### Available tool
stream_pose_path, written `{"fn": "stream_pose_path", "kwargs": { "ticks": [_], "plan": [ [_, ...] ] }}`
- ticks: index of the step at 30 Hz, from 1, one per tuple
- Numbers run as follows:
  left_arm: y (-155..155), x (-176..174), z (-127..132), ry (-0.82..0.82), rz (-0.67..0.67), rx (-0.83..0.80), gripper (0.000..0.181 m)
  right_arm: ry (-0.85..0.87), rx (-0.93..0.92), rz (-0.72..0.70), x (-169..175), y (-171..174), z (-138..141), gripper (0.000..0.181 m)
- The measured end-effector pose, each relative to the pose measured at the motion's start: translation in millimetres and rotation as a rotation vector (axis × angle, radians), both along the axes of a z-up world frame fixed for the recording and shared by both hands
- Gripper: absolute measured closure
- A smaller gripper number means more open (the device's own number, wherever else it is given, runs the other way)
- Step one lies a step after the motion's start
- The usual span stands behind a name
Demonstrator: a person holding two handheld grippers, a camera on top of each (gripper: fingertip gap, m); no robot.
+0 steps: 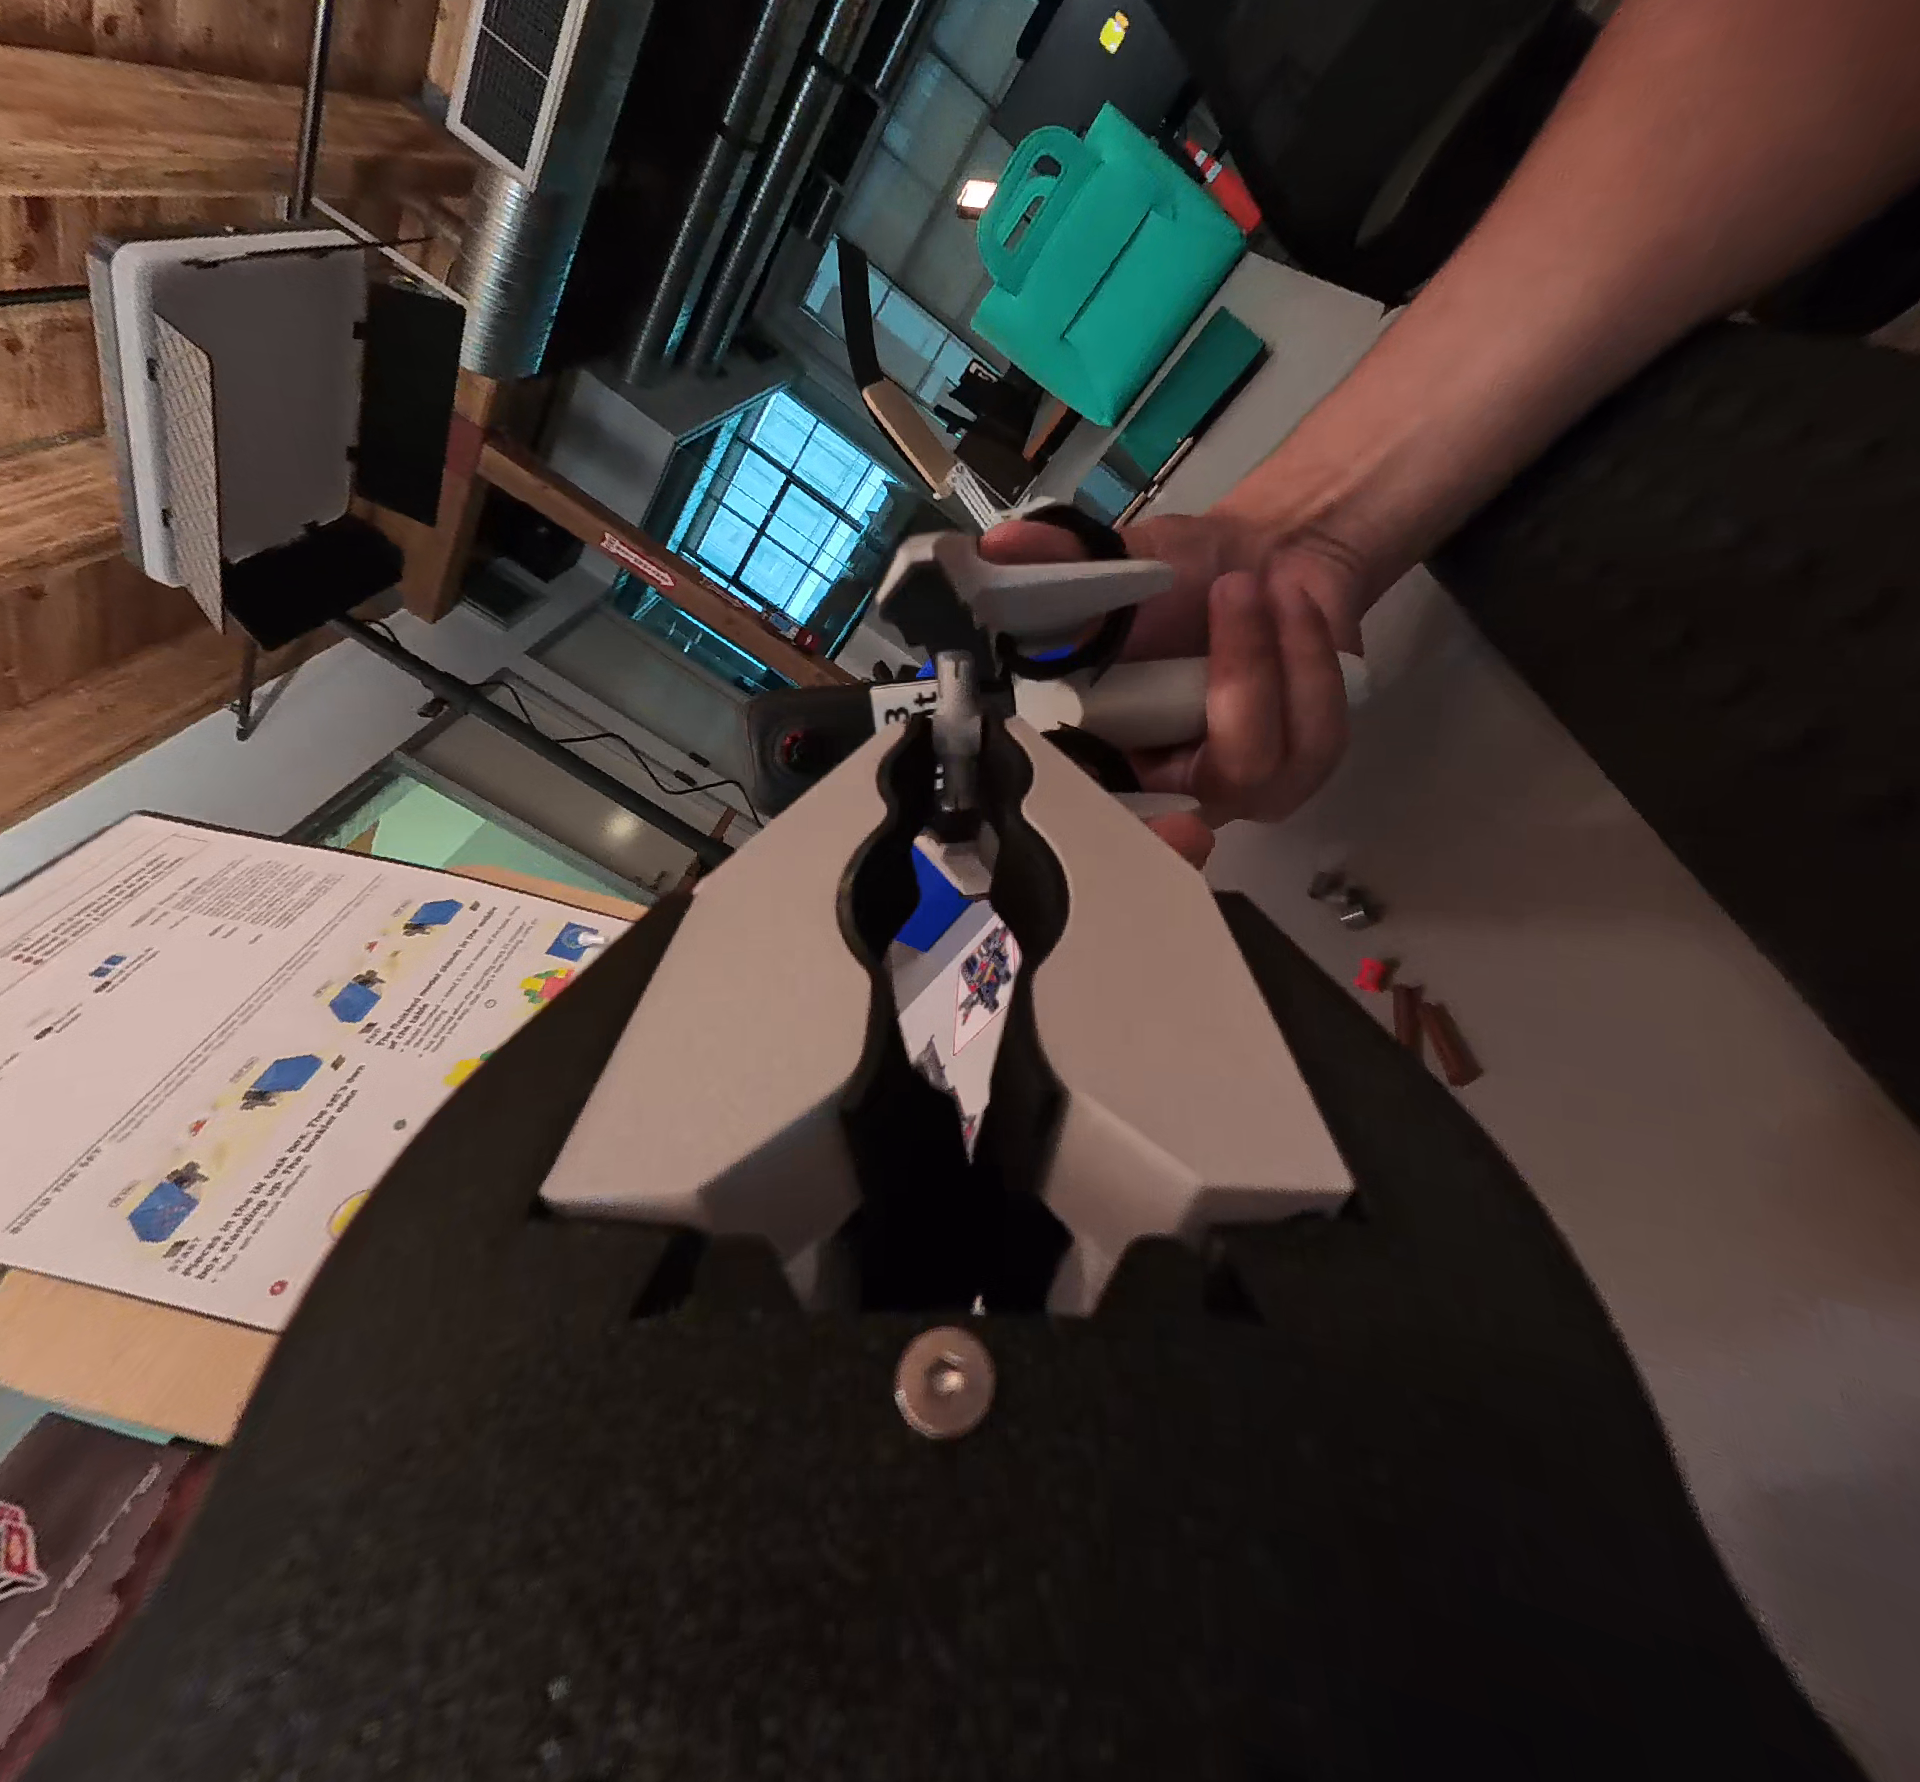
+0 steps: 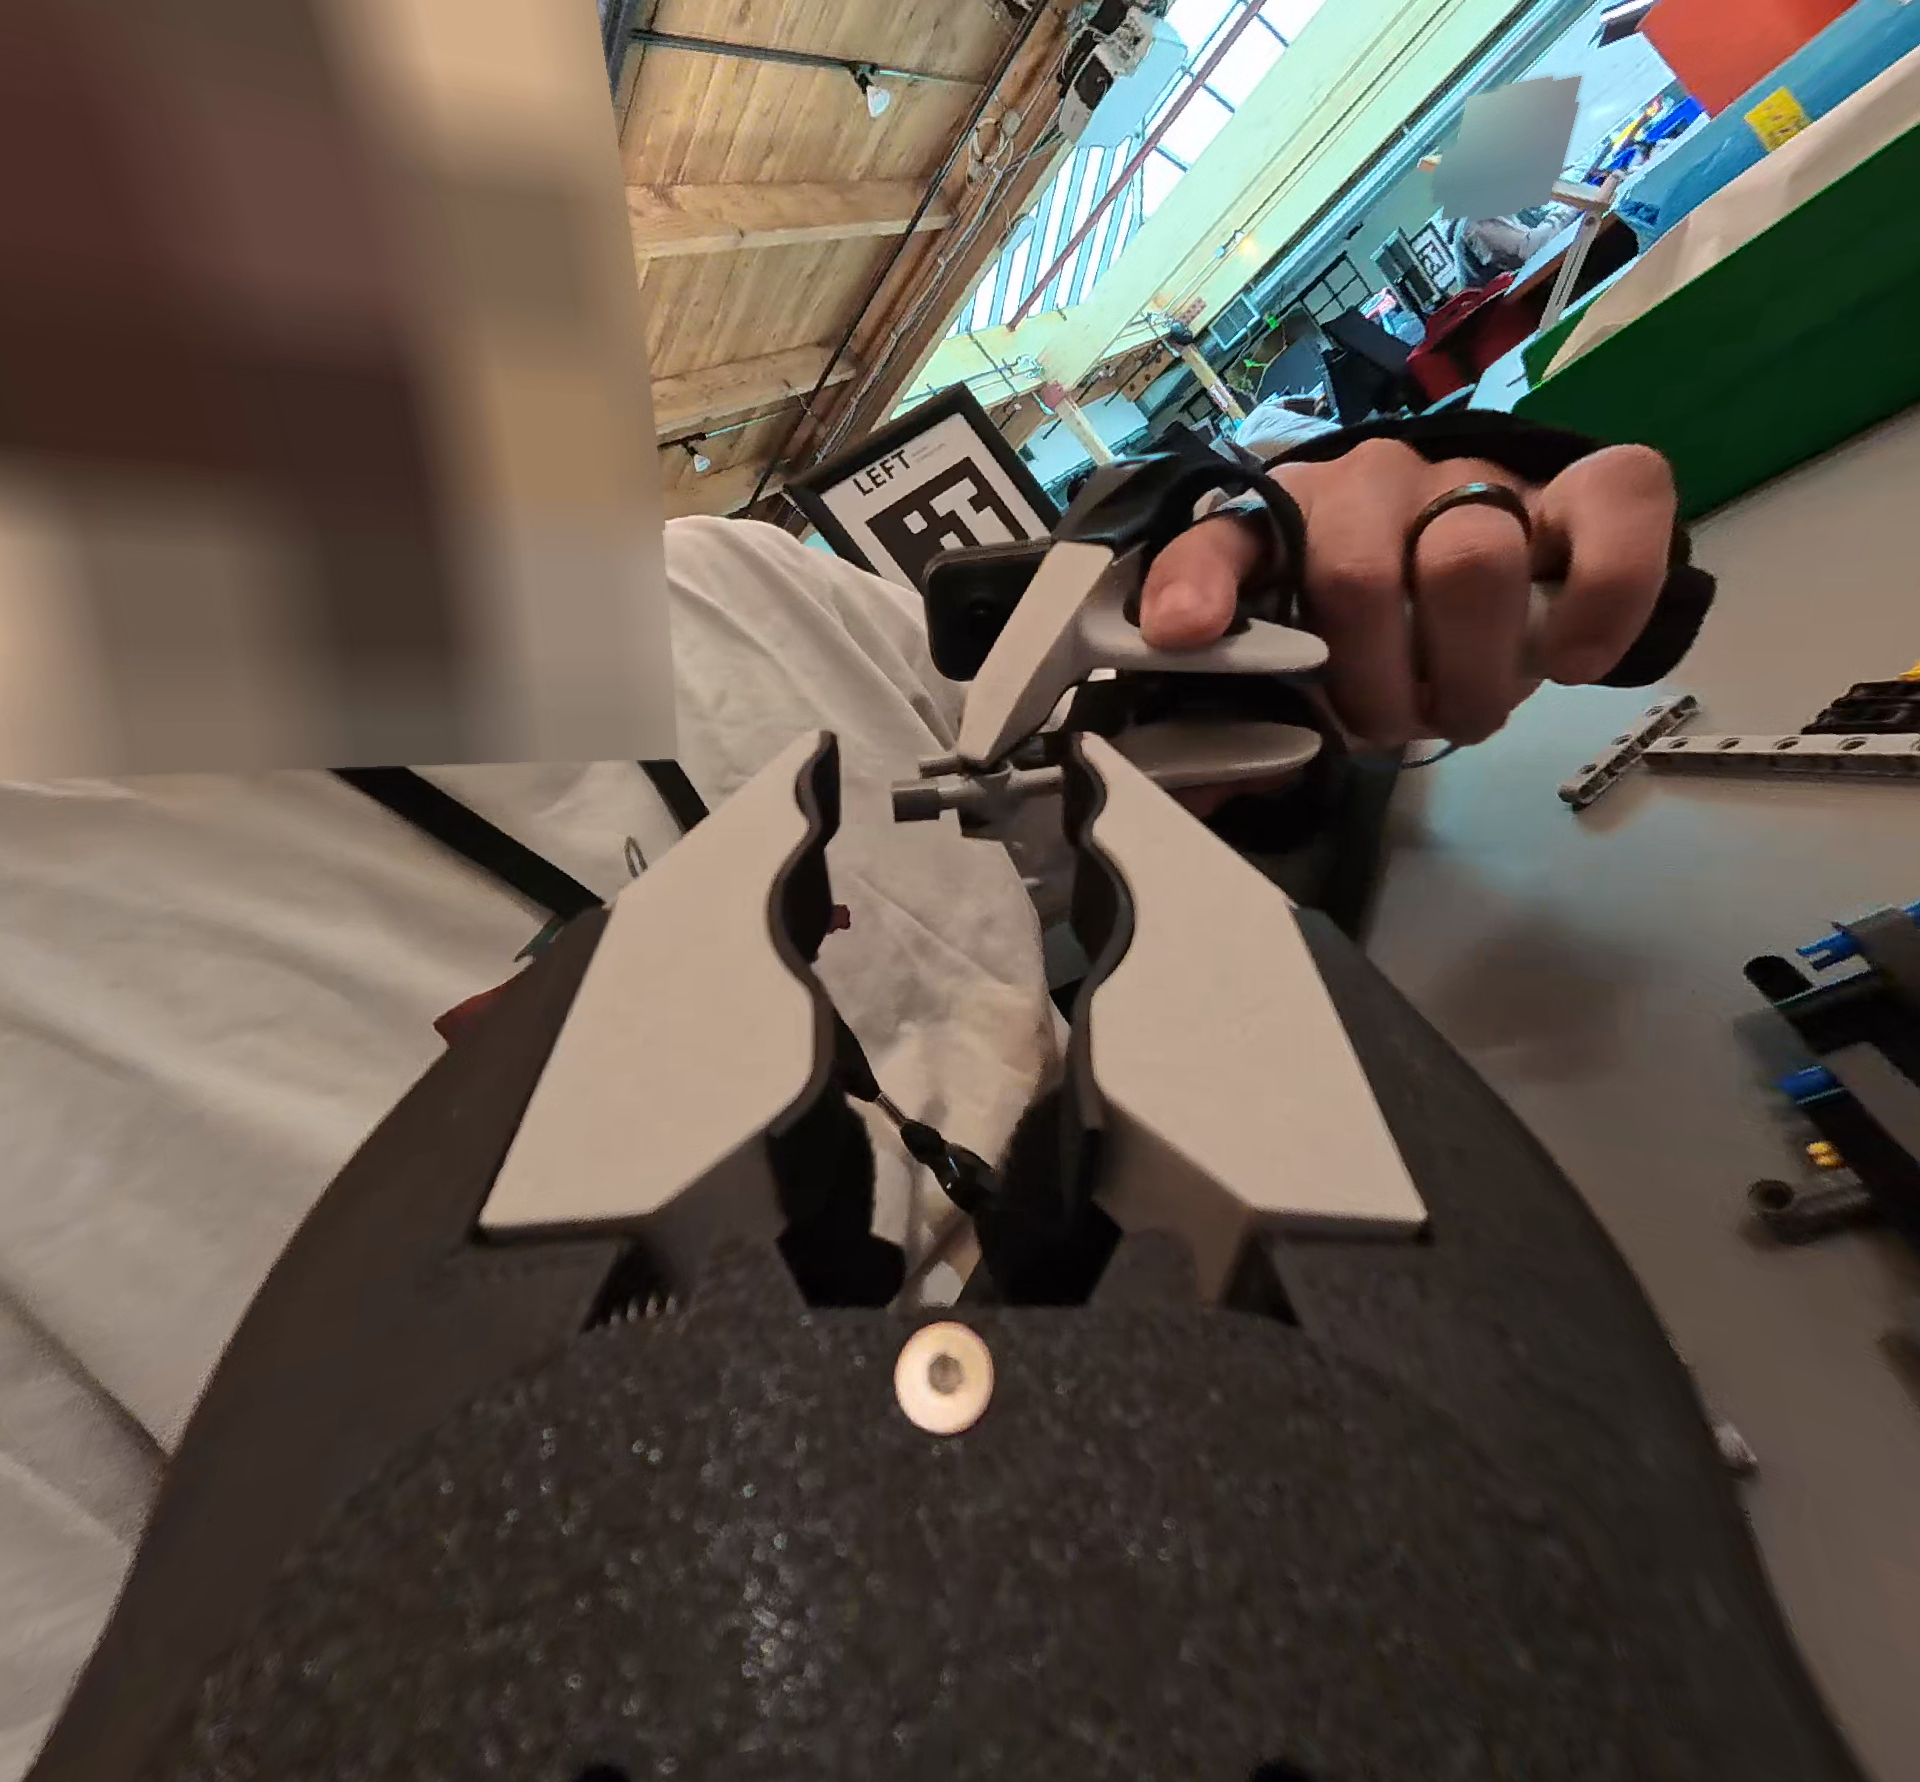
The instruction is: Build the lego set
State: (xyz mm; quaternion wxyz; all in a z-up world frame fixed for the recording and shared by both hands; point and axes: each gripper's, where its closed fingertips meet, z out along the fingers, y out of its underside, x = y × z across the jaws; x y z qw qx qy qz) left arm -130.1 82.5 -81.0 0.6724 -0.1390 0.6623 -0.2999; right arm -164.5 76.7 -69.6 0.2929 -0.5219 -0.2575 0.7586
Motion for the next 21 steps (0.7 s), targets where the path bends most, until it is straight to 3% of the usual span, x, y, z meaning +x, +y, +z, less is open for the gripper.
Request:
{"fn": "stream_pose_path", "kwargs": {
  "ticks": [4,21],
  "plan": [
    [-1.4,-3.0,2.0,0.000,-0.001,-0.007,0.175,0.002,-0.012,-0.030,3.9,4.9,-1.5,0.152],
    [-1.8,-5.0,4.6,0.003,0.030,-0.020,0.175,-0.004,0.043,-0.084,4.4,8.3,-0.8,0.158]
  ]
}}
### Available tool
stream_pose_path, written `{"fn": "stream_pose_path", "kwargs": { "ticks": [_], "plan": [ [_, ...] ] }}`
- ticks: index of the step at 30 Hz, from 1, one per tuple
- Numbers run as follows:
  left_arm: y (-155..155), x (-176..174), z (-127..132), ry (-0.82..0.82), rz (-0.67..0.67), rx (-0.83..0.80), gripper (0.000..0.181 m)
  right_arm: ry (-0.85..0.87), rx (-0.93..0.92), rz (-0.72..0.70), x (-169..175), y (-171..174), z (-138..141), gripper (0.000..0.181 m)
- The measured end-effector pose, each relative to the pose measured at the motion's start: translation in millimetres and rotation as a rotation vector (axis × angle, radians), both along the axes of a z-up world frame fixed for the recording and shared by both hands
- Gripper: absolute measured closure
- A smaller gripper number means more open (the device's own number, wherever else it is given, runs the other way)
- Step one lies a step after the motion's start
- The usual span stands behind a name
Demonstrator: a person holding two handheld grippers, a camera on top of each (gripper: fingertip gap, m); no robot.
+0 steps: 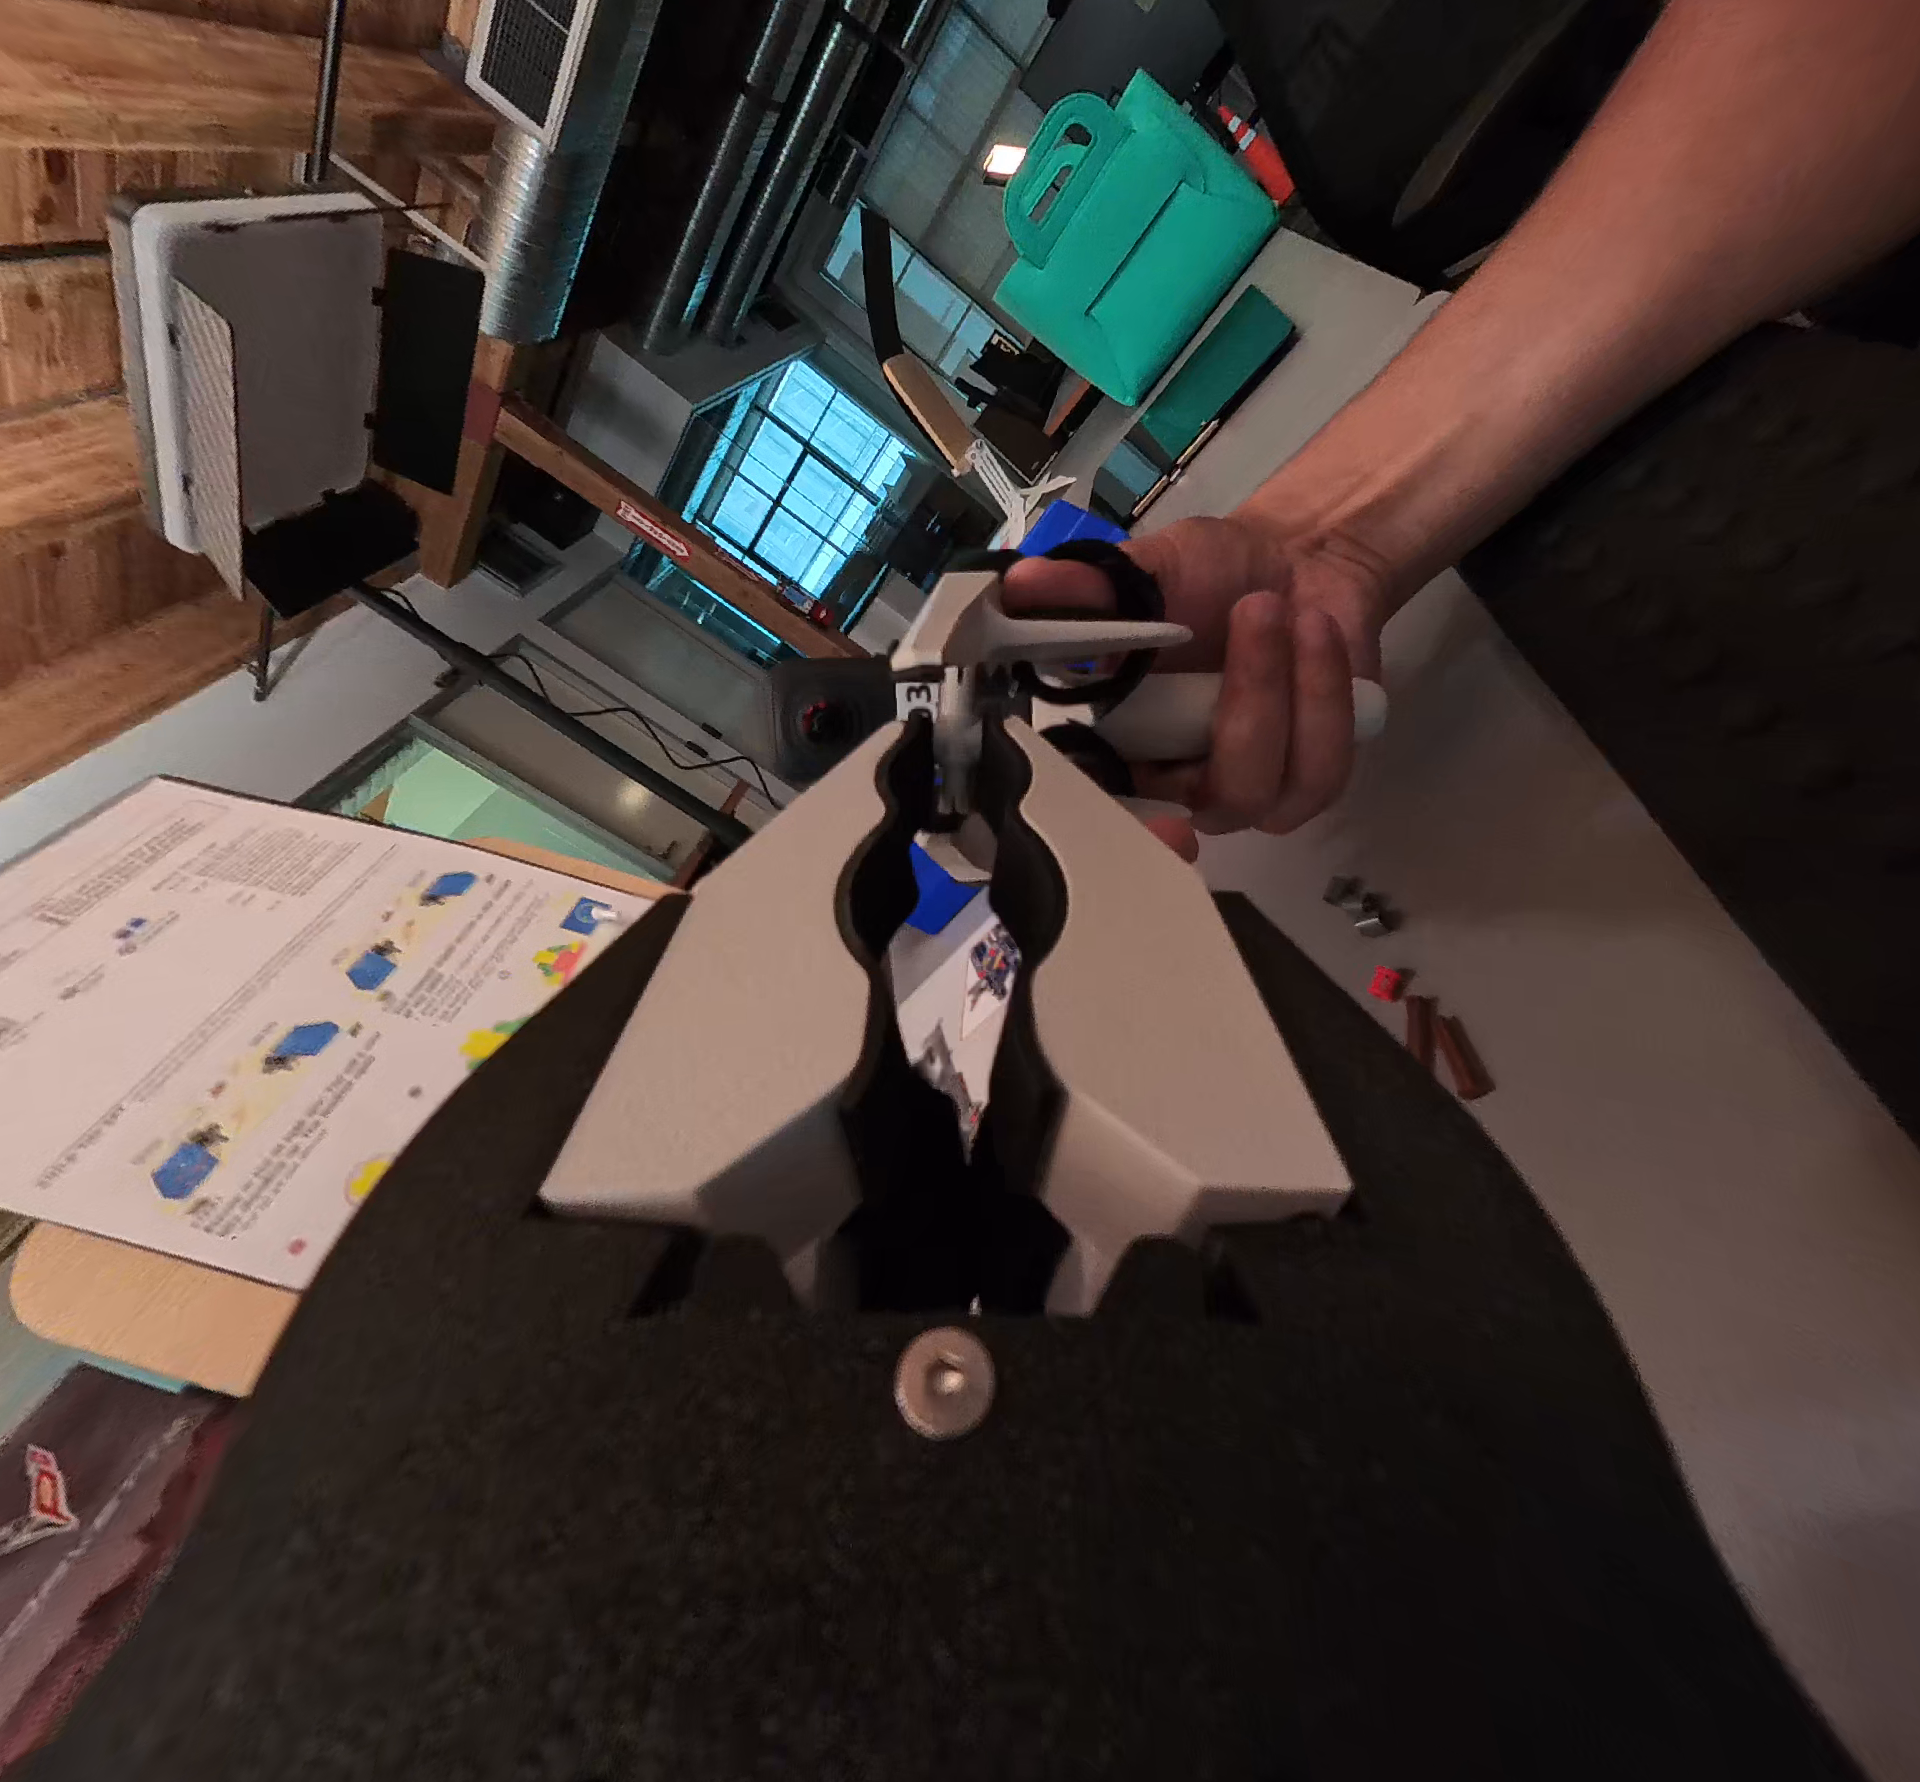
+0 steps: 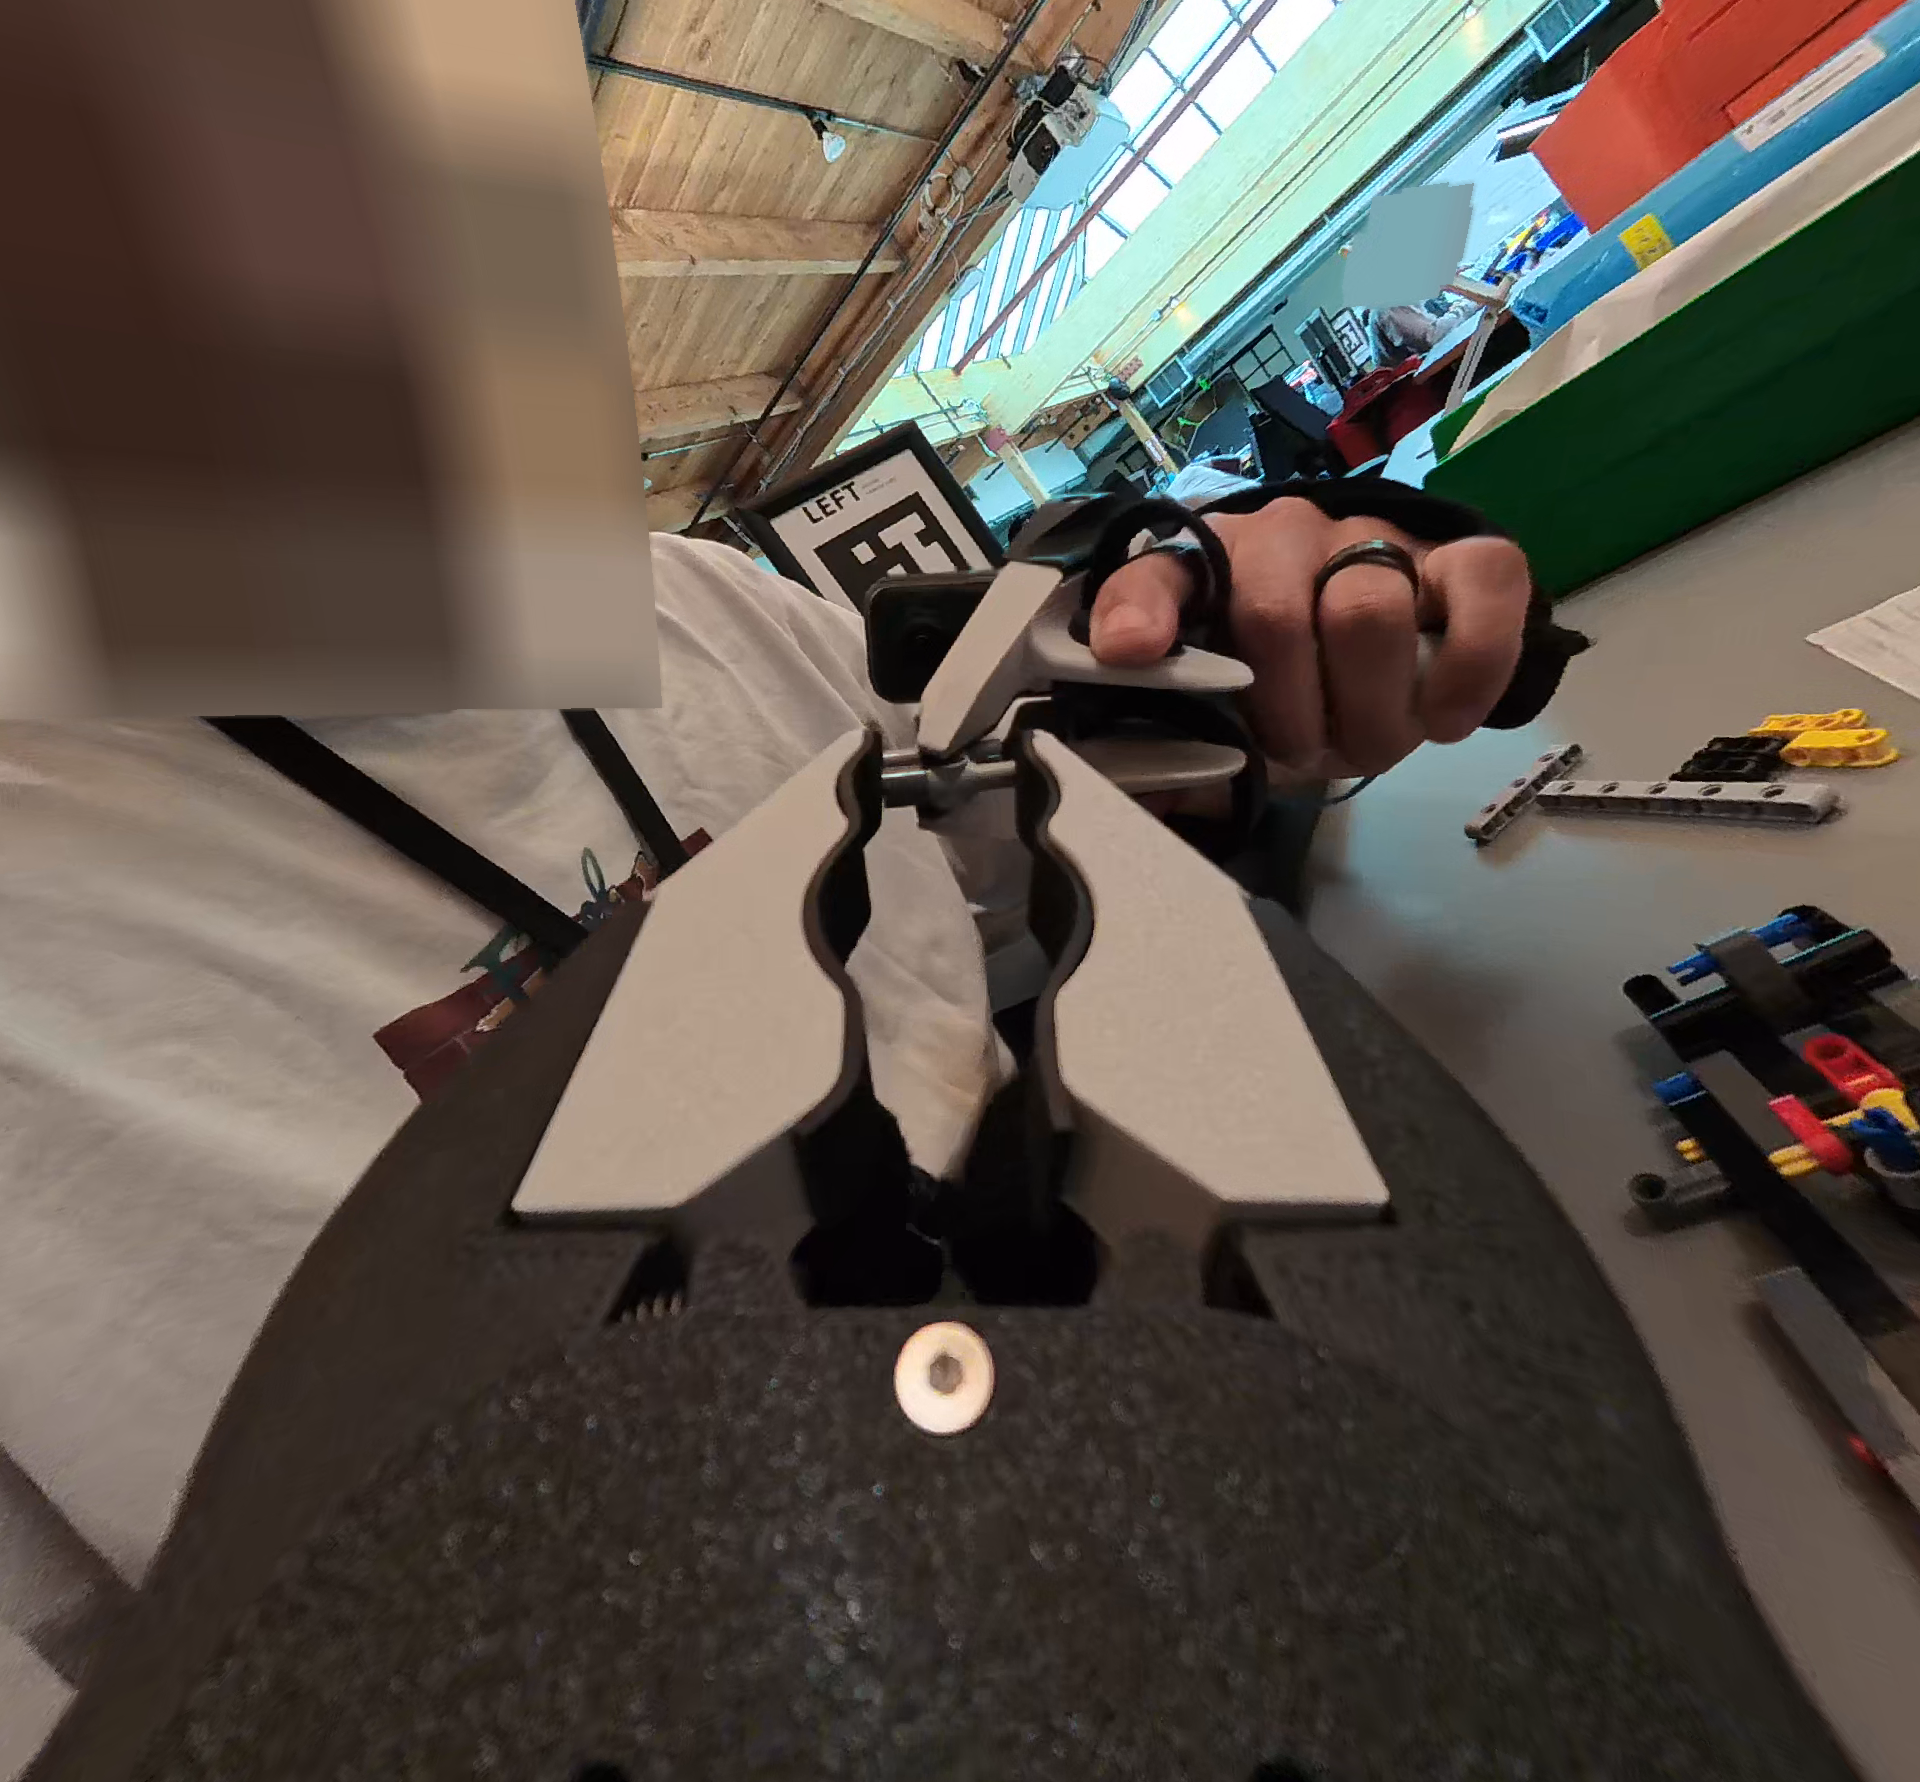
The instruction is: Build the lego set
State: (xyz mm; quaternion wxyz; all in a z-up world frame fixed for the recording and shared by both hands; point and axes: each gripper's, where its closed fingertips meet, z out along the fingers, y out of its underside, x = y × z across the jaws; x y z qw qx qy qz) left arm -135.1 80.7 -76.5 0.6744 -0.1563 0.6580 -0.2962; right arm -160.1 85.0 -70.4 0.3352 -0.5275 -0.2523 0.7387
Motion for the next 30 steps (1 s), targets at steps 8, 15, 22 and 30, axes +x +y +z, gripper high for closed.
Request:
{"fn": "stream_pose_path", "kwargs": {
  "ticks": [8,15,22,30],
  "plan": [
    [41.5,10.9,-27.4,0.272,0.122,-0.386,0.174,-0.141,0.033,-0.389,30.1,52.4,-18.4,0.147],
    [39.8,17.1,-64.0,0.585,0.057,-0.811,0.174,-0.258,0.148,-0.522,36.3,61.5,-26.6,0.158],
    [30.1,13.4,-45.8,0.640,-0.125,-1.176,0.174,-0.212,0.114,-0.415,28.5,51.7,-25.2,0.163],
    [25.9,13.5,-51.4,0.668,-0.117,-1.138,0.174,-0.254,0.087,-0.323,18.9,42.4,-34.0,0.180]
  ]
}}
